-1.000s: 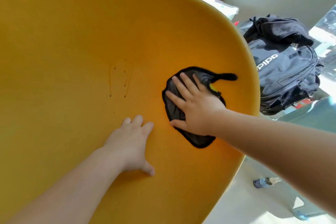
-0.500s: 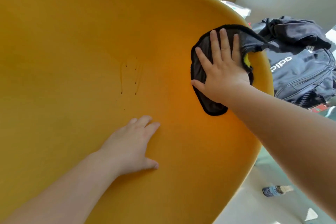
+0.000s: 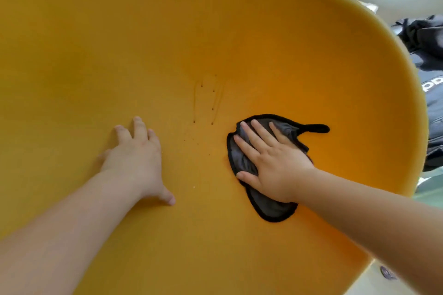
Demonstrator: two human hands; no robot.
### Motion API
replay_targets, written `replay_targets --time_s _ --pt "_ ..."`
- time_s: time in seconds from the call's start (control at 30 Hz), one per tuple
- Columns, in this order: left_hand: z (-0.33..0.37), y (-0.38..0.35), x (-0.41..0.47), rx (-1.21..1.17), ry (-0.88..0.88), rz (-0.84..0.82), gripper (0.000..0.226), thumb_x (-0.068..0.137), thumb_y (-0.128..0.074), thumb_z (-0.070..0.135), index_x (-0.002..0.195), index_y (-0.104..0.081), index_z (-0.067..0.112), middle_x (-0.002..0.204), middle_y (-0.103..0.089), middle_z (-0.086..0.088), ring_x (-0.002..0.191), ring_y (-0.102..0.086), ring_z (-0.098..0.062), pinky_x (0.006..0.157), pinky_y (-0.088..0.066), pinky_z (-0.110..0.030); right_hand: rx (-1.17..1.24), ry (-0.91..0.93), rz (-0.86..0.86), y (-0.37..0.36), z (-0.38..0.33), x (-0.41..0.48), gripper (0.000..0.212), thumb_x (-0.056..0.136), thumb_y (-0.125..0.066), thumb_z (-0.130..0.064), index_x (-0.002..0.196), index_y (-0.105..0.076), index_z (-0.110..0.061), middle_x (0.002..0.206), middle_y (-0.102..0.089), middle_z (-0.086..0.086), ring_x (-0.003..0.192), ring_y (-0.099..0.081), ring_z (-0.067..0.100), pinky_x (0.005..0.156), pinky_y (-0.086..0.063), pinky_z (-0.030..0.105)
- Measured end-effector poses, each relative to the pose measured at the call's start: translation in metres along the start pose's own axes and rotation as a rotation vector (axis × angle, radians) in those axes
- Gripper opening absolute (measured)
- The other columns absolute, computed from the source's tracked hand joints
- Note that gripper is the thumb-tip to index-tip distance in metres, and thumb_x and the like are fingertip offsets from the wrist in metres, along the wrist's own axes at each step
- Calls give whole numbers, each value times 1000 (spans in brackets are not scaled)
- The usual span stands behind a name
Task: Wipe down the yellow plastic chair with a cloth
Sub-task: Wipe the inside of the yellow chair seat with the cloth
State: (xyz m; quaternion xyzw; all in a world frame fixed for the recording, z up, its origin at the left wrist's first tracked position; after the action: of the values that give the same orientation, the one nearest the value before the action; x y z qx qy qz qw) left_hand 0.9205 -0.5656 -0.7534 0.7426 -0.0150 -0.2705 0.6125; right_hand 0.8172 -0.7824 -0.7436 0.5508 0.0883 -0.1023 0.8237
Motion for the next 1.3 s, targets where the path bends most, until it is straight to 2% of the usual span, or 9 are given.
replay_targets --time_s 0.27,0.4,0.5,0.7,0.9,1.03,1.1,1.2,1.3 --pt "-20 3 -4 211 -112 138 156 39 -42 107 161 5 22 166 11 -7 148 -10 -32 111 -30 -55 -132 -401 333 68 78 76 97 93 -11 -80 163 10 -15 166 24 20 153 23 40 123 9 61" --pt "-55 3 2 156 -19 149 158 30 -43 108 158 12 34 162 28 -7 151 14 -37 112 -23 -71 -70 -500 446 77 77 90 97 95 -15 -77 163 3 -12 167 16 24 154 14 43 123 5 64" --pt "-57 -6 5 62 -12 106 161 30 -52 105 157 18 35 156 42 -9 149 25 -42 108 -30 -73 -33 -504 460 80 70 101 97 95 -16 -77 163 3 -10 167 15 24 155 13 43 123 2 64" --pt "-52 -7 6 52 -35 102 163 32 -58 102 158 16 31 156 40 -12 148 23 -46 109 -34 -70 112 -293 400 70 -4 122 95 94 -15 -77 163 7 -15 167 22 17 154 21 38 123 5 61" --pt "-52 -6 4 24 -39 115 163 31 -59 102 158 14 31 158 37 -10 149 22 -44 109 -34 -70 212 140 195 42 -111 94 84 99 -15 -71 163 10 -22 167 26 5 154 26 26 126 7 52" --pt "-53 -9 4 11 -48 99 161 34 -61 101 158 14 30 158 38 -10 148 24 -44 110 -32 -72 95 319 50 14 -94 46 77 100 -11 -71 161 17 -30 164 31 -4 152 30 18 124 18 42" --pt "-53 -10 5 8 -53 100 161 36 -61 100 158 15 29 157 39 -10 148 25 -45 110 -31 -72 -1 244 64 14 -47 51 79 99 -9 -72 161 15 -30 165 29 -3 153 28 20 124 17 41" --pt "-53 -11 7 13 -55 100 161 37 -62 99 158 16 28 157 39 -12 148 26 -46 110 -30 -73 -103 -88 201 41 23 82 86 96 -1 -72 163 9 -20 166 26 5 155 23 26 126 12 46" --pt "-52 -10 8 10 -57 97 161 37 -64 98 158 15 28 157 39 -11 148 25 -46 109 -30 -74 32 -389 318 60 26 105 89 98 -9 -72 163 8 -13 168 22 15 155 21 33 125 8 55"
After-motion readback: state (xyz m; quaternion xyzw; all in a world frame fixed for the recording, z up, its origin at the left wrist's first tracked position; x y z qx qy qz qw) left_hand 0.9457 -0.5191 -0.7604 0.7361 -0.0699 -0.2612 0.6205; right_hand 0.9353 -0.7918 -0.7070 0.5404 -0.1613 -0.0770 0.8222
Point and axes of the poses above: each hand's wrist, its own x-axis towards the middle knuckle, its own y-axis out of the back of the hand, z = x × y, the point moved 10 cm from there along x, towards the middle knuckle
